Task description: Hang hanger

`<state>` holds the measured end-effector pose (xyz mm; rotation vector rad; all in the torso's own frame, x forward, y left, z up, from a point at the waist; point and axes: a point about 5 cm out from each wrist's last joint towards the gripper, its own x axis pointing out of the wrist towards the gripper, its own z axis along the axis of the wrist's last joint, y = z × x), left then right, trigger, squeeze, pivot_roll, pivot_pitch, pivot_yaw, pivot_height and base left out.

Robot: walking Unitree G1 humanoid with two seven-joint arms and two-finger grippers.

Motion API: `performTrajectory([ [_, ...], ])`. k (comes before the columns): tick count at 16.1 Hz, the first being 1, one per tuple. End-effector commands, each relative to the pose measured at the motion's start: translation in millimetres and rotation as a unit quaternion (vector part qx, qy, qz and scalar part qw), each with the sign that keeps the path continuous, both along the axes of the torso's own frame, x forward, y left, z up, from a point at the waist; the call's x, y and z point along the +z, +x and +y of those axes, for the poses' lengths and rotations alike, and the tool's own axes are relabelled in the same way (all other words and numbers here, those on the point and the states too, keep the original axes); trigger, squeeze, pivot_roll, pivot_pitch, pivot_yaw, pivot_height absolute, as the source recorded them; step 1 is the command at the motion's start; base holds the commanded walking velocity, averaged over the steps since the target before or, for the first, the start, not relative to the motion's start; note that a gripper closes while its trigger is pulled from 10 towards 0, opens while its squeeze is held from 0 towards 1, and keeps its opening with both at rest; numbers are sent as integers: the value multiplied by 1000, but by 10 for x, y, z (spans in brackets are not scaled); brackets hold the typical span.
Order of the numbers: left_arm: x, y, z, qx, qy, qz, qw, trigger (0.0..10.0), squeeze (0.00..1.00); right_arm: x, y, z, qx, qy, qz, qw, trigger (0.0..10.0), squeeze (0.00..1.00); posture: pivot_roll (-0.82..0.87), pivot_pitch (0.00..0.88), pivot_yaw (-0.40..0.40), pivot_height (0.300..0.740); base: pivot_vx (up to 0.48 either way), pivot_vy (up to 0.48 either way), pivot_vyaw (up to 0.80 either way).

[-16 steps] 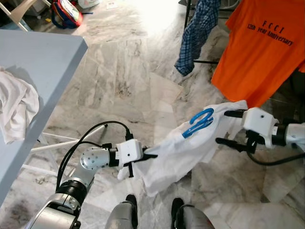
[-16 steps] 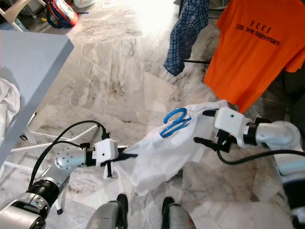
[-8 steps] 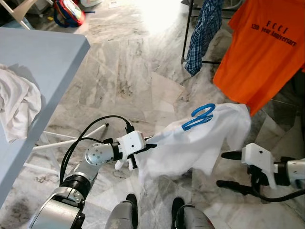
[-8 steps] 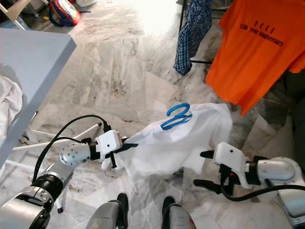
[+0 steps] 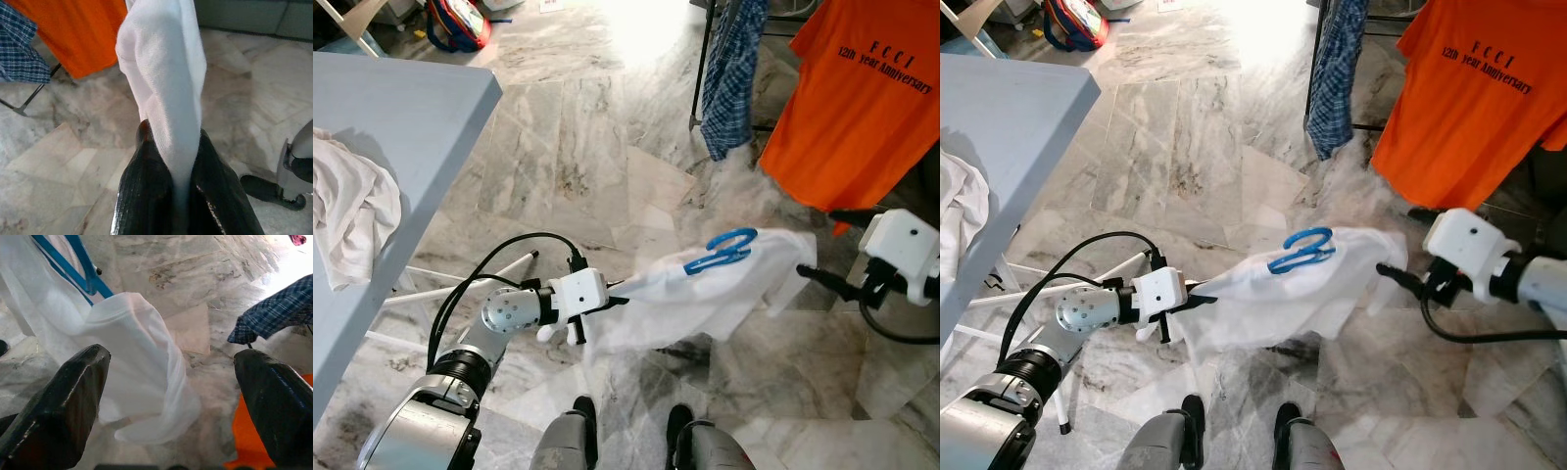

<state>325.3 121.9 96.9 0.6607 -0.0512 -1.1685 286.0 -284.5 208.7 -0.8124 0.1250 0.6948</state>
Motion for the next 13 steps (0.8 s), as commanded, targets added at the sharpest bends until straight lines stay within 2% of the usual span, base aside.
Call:
performTrajectory([
  [1,28,-49,-48,-33,-7,-15,999,0,0,-115,-7,-1,6,-13,18,1000,10000,0,-15,291,75,740,0,0,0],
  [7,173,-136,-194,-118,-19,-47,992,0,0,-274,64,-32,49,-9,100,994,10000,0,4,286,72,740,0,0,0],
  [8,173,-140,-196,-120,-19,-47,992,0,0,-276,69,-27,53,-8,104,993,6549,0,4,286,73,740,0,0,0],
  [9,174,-148,-197,-123,-20,-46,991,0,0,-277,88,-11,60,3,111,992,0,0,4,285,73,740,0,0,0],
  [13,119,-186,-207,-130,-18,-32,991,0,0,-287,112,155,128,14,164,978,0,0,6,285,77,740,0,0,0],
])
